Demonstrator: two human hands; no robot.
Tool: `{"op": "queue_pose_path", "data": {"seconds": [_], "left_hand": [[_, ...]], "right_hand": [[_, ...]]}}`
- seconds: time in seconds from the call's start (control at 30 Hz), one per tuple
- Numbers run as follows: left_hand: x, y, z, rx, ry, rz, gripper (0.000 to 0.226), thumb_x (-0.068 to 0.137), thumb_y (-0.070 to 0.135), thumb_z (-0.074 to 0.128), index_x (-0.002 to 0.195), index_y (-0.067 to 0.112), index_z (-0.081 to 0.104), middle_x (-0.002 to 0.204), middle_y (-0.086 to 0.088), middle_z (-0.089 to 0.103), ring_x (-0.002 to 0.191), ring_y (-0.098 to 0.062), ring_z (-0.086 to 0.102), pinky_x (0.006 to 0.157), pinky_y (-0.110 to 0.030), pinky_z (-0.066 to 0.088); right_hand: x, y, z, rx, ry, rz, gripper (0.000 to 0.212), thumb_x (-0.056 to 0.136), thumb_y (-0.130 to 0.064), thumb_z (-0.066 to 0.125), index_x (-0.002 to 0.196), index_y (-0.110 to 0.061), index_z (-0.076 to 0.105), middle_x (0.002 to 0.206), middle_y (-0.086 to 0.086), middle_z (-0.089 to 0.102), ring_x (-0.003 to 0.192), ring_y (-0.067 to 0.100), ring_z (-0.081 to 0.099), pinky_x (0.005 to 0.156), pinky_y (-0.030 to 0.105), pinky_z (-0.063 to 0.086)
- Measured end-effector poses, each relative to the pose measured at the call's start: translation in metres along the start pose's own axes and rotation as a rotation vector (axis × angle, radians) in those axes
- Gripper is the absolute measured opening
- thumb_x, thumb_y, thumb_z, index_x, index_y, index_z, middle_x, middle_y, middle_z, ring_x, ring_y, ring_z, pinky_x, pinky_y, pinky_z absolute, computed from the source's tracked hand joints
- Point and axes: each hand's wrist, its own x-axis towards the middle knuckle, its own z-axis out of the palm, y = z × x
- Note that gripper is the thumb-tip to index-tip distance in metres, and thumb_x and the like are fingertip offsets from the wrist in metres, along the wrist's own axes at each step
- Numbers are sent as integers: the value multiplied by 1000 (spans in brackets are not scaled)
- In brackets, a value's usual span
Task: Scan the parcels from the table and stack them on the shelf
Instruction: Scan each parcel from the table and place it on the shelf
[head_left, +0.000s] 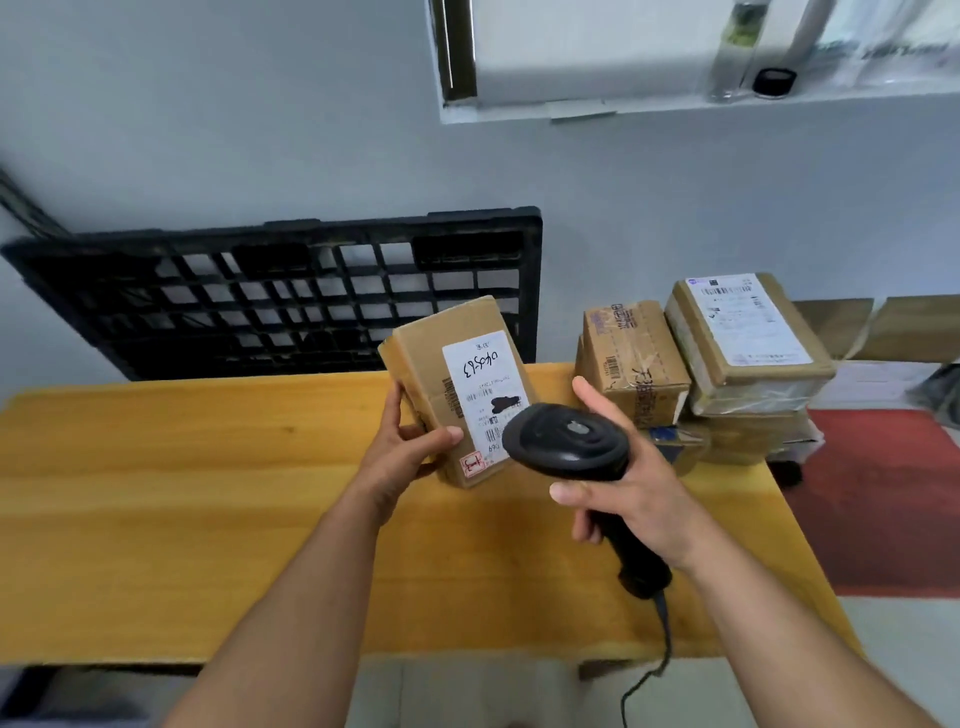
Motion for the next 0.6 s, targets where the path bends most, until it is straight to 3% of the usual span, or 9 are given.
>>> {"op": "queue_pose_path", "data": {"seconds": [0.17, 0.3, 0.4, 0.6], "left_hand": [[-40, 11, -15, -3, 139, 70, 112, 75, 8, 80, 153, 44, 9, 113, -12, 65, 105, -26, 65, 96, -48, 51], [-70, 14, -19, -4, 215, 109, 114, 73, 10, 82, 152, 46, 9, 112, -13, 64, 105, -27, 64, 96, -50, 51], [-90, 18, -20, -6, 261, 132, 116, 70, 12, 85, 152, 46, 10, 111, -12, 63, 106, -27, 63, 96, -50, 51], [-132, 22, -19, 6, 335, 168, 125, 51, 32, 89, 148, 52, 14, 114, -11, 65, 108, -27, 63, 95, -51, 52]], "right_hand": [[-24, -33, 7, 58, -71, -154, 103, 66, -17, 84, 144, -51, 25, 109, 13, 72, 52, 31, 62, 51, 38, 52], [-49, -52, 9, 92, -136, -216, 105, 62, -27, 85, 145, -45, 23, 96, 19, 73, 50, 28, 62, 47, 34, 51], [-66, -57, 7, 94, -168, -215, 115, 53, -41, 93, 146, -42, 26, 84, 24, 71, 50, 30, 62, 48, 37, 51], [-95, -55, 4, 36, -183, -208, 99, 66, -13, 81, 147, -38, 32, 71, 22, 66, 47, 30, 58, 48, 39, 48]]}}
